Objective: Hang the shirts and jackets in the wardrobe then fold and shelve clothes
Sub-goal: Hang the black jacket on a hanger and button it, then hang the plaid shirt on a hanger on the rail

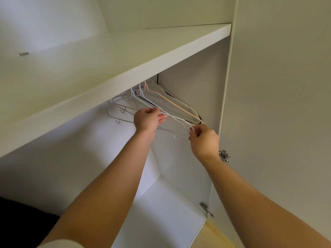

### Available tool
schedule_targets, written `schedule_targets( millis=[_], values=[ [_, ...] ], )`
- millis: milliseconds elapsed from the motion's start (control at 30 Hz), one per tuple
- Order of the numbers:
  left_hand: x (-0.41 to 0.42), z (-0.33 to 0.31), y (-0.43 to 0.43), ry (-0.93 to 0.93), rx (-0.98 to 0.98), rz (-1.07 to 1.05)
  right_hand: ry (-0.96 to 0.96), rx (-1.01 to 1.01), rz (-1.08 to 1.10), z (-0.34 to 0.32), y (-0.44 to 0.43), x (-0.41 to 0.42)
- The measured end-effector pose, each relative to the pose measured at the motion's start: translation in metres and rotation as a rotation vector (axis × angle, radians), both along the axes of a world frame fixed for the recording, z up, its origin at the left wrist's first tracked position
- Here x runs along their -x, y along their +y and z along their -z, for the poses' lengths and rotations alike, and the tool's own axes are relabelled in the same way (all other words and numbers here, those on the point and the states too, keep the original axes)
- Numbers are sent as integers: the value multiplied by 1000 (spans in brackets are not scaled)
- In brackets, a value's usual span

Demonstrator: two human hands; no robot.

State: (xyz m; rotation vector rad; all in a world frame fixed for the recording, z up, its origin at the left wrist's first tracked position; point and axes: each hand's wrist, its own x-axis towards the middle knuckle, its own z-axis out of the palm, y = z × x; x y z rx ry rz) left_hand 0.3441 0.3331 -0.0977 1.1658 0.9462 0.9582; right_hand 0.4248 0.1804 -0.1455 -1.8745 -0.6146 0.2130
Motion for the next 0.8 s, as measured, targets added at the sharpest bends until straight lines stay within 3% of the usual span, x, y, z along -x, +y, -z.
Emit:
schedule_targets(
  millis=[367, 533, 800],
  values=[
    [50, -24, -59, -195, 79, 61, -90, -151, 69, -20, -25, 10],
    [68, -5, -93, -231, 361, 123, 5, -255, 158, -25, -45, 19],
    [56, 50, -143, 13, 718, 355, 147, -275, 333, -14, -89, 41]
  ],
)
